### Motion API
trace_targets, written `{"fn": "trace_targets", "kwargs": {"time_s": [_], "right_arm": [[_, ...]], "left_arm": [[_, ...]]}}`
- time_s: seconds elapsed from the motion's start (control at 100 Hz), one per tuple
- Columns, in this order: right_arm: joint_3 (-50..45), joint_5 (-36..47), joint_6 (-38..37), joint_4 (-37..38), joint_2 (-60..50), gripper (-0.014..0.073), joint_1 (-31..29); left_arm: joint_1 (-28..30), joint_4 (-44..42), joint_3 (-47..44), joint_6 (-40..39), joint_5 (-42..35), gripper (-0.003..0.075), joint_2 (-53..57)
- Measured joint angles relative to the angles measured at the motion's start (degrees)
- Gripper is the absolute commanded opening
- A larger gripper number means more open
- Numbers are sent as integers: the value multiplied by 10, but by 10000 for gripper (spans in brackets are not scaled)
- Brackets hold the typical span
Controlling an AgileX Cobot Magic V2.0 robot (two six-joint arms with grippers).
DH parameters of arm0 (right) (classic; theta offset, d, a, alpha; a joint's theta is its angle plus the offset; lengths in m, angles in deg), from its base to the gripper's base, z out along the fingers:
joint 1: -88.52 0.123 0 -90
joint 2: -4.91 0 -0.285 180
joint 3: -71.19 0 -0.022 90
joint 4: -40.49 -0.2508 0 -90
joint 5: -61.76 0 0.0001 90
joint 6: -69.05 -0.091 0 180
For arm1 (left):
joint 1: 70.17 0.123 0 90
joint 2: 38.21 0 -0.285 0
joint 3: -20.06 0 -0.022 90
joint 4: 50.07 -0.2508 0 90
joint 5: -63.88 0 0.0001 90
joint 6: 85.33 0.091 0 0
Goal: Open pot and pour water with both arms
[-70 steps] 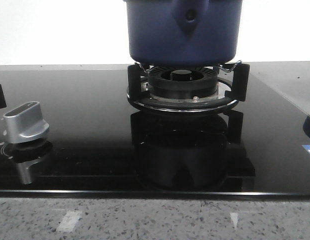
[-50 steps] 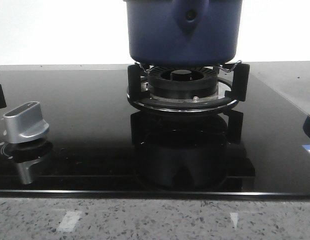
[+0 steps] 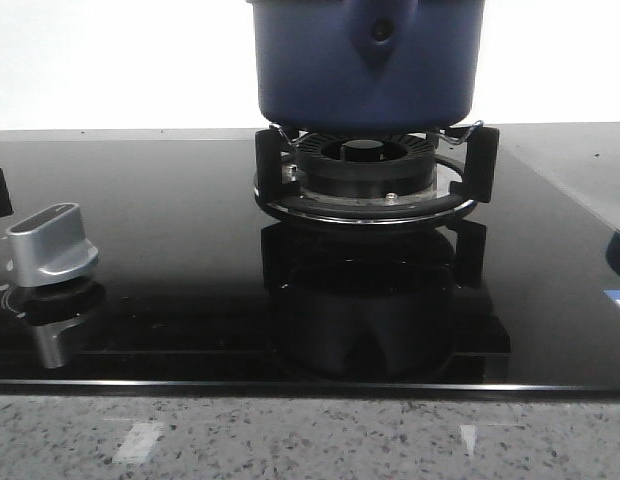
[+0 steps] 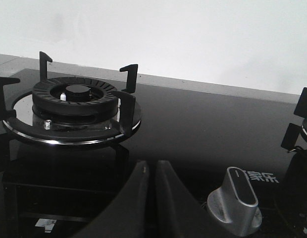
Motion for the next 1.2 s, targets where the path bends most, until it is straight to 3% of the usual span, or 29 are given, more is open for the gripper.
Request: {"fn": "trace_targets", "kwargs": {"time_s": [0.6, 0.81, 1.07, 1.2], "right_arm": [[0, 24, 0, -10, 0, -67, 0], [0, 38, 0, -125, 0, -67, 0], [0, 47, 0, -330, 0, -67, 0], [1, 33, 0, -372, 0, -48, 0]], "left_arm": [[0, 2, 0, 0, 0, -20, 0], [0, 86, 0, 0, -7, -20, 0], [0, 293, 0, 0, -32, -20, 0], [0, 323, 4, 0, -26, -20, 0]]}}
